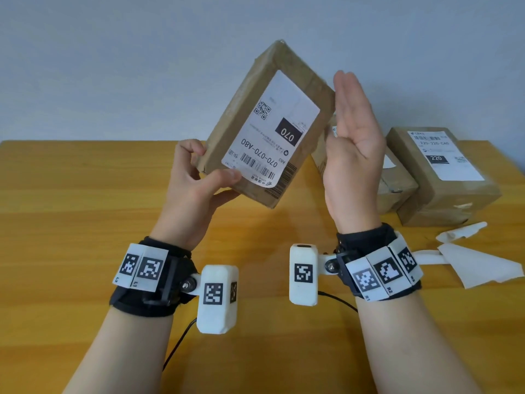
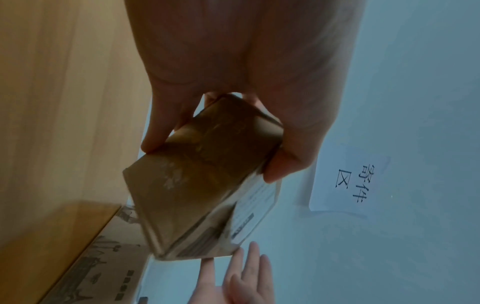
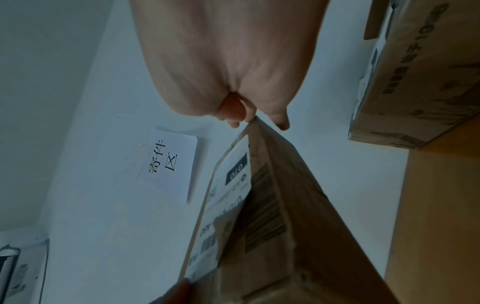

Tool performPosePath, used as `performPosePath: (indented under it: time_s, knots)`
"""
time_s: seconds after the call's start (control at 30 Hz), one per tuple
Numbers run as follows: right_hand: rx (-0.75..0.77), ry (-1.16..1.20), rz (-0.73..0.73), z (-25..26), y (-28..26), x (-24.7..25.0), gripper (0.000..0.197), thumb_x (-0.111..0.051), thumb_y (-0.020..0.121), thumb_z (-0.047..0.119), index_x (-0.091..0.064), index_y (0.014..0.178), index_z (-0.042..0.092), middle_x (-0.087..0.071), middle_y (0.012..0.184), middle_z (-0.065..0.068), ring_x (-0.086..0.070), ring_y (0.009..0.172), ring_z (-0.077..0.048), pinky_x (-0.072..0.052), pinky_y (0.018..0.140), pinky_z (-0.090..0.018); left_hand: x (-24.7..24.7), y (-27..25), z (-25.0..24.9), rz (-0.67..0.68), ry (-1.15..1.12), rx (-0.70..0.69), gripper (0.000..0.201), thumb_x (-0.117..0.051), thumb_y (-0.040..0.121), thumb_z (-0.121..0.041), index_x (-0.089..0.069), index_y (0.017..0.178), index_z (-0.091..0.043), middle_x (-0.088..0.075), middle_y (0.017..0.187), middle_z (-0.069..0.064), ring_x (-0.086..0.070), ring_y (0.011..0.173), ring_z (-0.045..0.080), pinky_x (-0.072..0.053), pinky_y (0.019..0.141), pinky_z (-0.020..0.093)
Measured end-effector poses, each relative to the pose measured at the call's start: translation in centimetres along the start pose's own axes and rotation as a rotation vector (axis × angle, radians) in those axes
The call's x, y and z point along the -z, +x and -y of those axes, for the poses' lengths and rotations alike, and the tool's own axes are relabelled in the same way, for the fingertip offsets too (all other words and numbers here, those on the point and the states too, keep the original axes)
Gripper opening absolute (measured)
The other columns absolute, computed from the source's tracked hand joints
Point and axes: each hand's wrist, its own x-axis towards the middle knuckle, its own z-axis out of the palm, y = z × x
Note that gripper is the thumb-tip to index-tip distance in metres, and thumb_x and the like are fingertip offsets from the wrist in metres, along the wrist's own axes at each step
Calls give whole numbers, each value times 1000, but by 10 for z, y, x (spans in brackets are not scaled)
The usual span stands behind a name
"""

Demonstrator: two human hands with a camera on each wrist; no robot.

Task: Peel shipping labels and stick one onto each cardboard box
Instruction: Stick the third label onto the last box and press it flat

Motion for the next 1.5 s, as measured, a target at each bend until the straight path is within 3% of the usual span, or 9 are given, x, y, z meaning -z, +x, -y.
performPosePath:
  time_s: [0.2, 0.37, 0.57, 0.67, 0.77, 0.9, 1.0, 1.13, 1.5]
  knots:
    - [8, 23, -31, 2, 1, 0, 69, -39, 95, -17, -28, 159, 4, -40, 162, -11, -36, 154, -20, -32, 127, -47, 5, 1, 0, 61, 23, 114, 46, -76, 66, -25, -35, 87, -22, -65, 118, 17, -67, 117, 40, -53, 101, 69]
    - [-20, 102, 4, 3, -2, -4, 69, -33, 94, -23, -32, 158, 4, -36, 166, -17, -41, 152, -28, -35, 122, -59, 2, 0, 4, 106, 199, 106, 48, -80, 59, -27, -38, 83, -22, -75, 106, 7, -72, 107, 21, -51, 102, 62]
    - [-29, 44, 68, 6, -6, -6, 68, -32, 95, -22, -35, 157, 6, -49, 156, -14, -56, 141, -25, -47, 115, -55, -4, -3, 3, 61, 287, 89, 91, -91, 63, -27, -33, 133, -19, -75, 128, 2, -69, 123, 20, -55, 106, 54]
    - [-59, 42, 87, 5, -7, -7, 65, -32, 97, -21, -42, 152, 11, -52, 155, -11, -57, 139, -20, -48, 115, -46, -5, -4, -1, 30, 244, 121, 90, -86, 74, -32, -38, 149, -22, -74, 131, -2, -73, 119, 23, -56, 102, 58]
    - [-14, 90, 123, 7, -9, -9, 61, -31, 99, -19, -34, 156, 4, -43, 160, -21, -48, 147, -27, -39, 122, -46, -3, -3, -4, -9, 209, 142, 76, -84, 75, -31, -54, 143, -14, -74, 132, 1, -74, 117, 27, -59, 96, 62]
    - [88, 151, 266, 17, -22, -23, 66, -23, 93, -27, -10, 157, -16, -20, 165, -34, -21, 158, -41, -19, 130, -55, -8, -3, -4, -83, 238, 132, 90, -91, 58, -38, -58, 136, -8, -76, 126, 2, -77, 110, 22, -65, 82, 50]
    - [95, 202, 394, 23, -32, -37, 67, -20, 90, -29, -2, 154, -21, -11, 165, -39, -12, 158, -47, -13, 130, -59, -16, -4, -4, -35, 268, 169, 86, -101, 60, -25, -59, 132, -8, -78, 119, 0, -78, 104, 19, -66, 74, 39]
    - [57, 229, 456, 22, -38, -42, 67, -19, 90, -29, -2, 154, -20, -11, 165, -39, -14, 158, -47, -14, 130, -58, -20, -7, -5, 89, 275, 232, 81, -98, 63, -16, -57, 132, -6, -80, 116, 2, -80, 98, 20, -65, 71, 34]
    - [135, 81, 378, 19, -32, -42, 68, -20, 88, -34, -9, 154, -20, -18, 165, -38, -18, 158, -45, -20, 129, -57, -17, -7, -3, 112, 244, 194, 92, -91, 49, -33, -55, 129, -5, -79, 116, 3, -80, 97, 24, -65, 68, 36]
